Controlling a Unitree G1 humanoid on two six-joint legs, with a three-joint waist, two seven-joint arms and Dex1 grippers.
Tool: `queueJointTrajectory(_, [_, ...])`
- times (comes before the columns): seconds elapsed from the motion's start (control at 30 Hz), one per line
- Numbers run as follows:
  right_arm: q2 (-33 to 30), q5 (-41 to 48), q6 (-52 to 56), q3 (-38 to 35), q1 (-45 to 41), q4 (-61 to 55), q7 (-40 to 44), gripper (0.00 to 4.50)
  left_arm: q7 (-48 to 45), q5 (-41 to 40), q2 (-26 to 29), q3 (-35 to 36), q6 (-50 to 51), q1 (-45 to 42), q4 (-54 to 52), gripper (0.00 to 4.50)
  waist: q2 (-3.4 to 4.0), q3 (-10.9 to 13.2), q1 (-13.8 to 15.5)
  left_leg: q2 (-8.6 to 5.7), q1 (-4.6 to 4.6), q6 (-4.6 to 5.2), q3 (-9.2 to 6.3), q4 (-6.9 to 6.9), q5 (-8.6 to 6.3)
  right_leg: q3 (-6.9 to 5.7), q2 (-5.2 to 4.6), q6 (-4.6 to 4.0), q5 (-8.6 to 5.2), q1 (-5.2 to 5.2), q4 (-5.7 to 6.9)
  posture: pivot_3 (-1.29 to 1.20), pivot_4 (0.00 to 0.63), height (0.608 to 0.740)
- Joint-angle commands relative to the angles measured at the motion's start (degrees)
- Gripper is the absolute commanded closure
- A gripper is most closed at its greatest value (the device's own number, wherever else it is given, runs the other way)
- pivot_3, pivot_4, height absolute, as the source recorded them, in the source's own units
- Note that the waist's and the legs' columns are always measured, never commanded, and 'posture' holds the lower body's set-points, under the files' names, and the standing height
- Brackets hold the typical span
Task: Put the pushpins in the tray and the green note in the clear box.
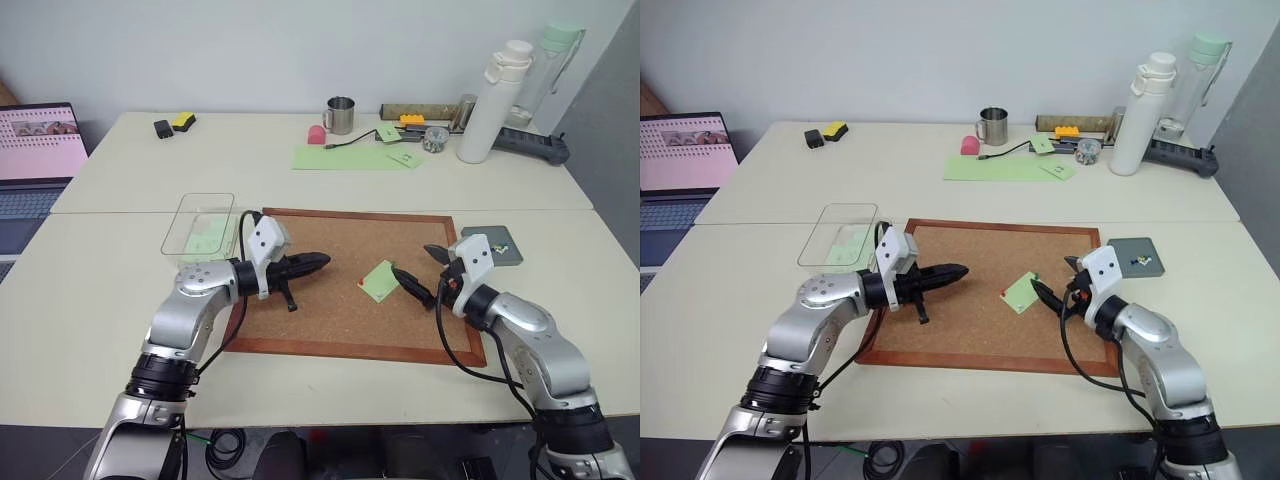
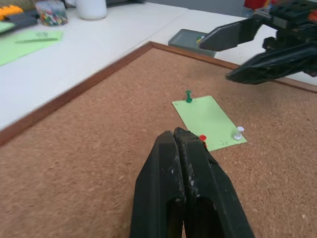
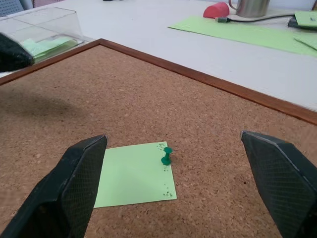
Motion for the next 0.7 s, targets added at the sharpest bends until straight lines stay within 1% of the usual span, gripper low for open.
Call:
queueJointTrajectory(0.03, [1.2, -2.2, -2.0, 2.0, -4.0, 3.4, 0.4, 0.00, -0.2, 2.9, -0.9, -2.4, -4.1, 0.1, 3.3, 4.46, 0.00, 0.0, -0.1, 0.00, 0.00, 0.00, 0.00, 0.00, 0.00, 0.00, 0.00, 0.00, 0.00, 0.00, 0.00, 0.00, 0.150, 0.740])
queueJointTrajectory(0.07, [1.5, -2.6, -2.4, 2.2, -4.7, 4.5, 0.6, 0.00, 0.6, 4.3, -1.3, -3.2, -4.8, 0.0, 4.8, 4.46, 0.01, 0.0, -0.1, 0.00, 0.00, 0.00, -0.01, 0.00, 0.00, 0.00, 0.00, 0.00, 0.00, 0.00, 0.00, 0.00, 0.150, 0.740])
queueJointTrajectory(0.17, [2.4, -3.8, -4.6, 2.4, -6.7, 9.2, 0.9, 0.00, 1.7, 12.2, -0.9, -8.2, -13.6, 0.6, 12.8, 4.46, 0.01, 0.0, 0.0, 0.00, 0.01, 0.00, -0.01, 0.00, 0.00, -0.01, 0.00, 0.00, 0.00, -0.01, 0.00, 0.00, 0.150, 0.740])
queueJointTrajectory(0.2, [2.8, -4.2, -5.2, 2.4, -7.1, 10.4, 0.7, 0.00, 2.0, 13.6, -1.0, -8.9, -15.9, 0.8, 15.2, 4.46, -0.02, 0.0, 0.1, -0.01, 0.01, 0.00, 0.00, 0.00, 0.00, 0.00, 0.00, 0.00, 0.00, 0.00, -0.01, 0.00, 0.150, 0.740])
queueJointTrajectory(0.3, [3.7, -4.4, -5.7, 2.3, -8.4, 12.6, 0.9, 0.00, 2.9, 12.2, -2.7, -7.5, -16.3, 1.0, 17.2, 4.46, 0.08, -0.1, 0.3, -0.02, 0.07, 0.00, 0.02, 0.01, 0.00, -0.02, -0.07, 0.00, 0.00, 0.06, 0.01, 0.00, 0.150, 0.740])
queueJointTrajectory(0.43, [3.3, -5.8, -6.9, 3.3, -8.1, 14.7, 2.2, 0.00, 3.5, 12.4, -3.6, -7.5, -16.4, 2.2, 16.2, 4.46, 0.10, -0.1, 0.3, -0.14, 0.10, 0.00, -0.01, 0.03, 0.00, -0.02, -0.17, 0.00, 0.00, 0.11, 0.07, 0.00, 0.150, 0.740])
queueJointTrajectory(0.57, [4.1, -5.8, -7.1, 3.0, -8.3, 15.4, 2.6, 0.69, 3.8, 12.7, -4.1, -8.2, -16.0, 2.9, 14.2, 4.50, 0.19, -0.2, 0.3, -0.16, 0.10, 0.00, -0.03, 0.03, 0.00, -0.02, -0.19, 0.01, 0.00, 0.12, 0.07, 0.00, 0.150, 0.740])
queueJointTrajectory(0.63, [4.2, -5.7, -7.1, 2.6, -8.6, 15.7, 2.7, 1.18, 4.3, 12.6, -4.4, -8.1, -15.5, 2.7, 13.7, 4.50, 0.22, -0.2, 0.3, -0.16, 0.10, 0.00, -0.05, 0.03, 0.00, -0.03, -0.19, 0.01, 0.00, 0.12, 0.07, 0.00, 0.150, 0.740])
queueJointTrajectory(0.7, [4.2, -5.8, -7.2, 2.5, -8.7, 16.0, 2.8, 1.57, 4.5, 12.6, -4.4, -8.1, -15.0, 2.6, 13.0, 4.50, 0.22, -0.2, 0.3, -0.21, 0.09, 0.00, -0.06, 0.03, 0.00, -0.04, -0.24, 0.01, 0.00, 0.12, 0.07, 0.00, 0.150, 0.740])
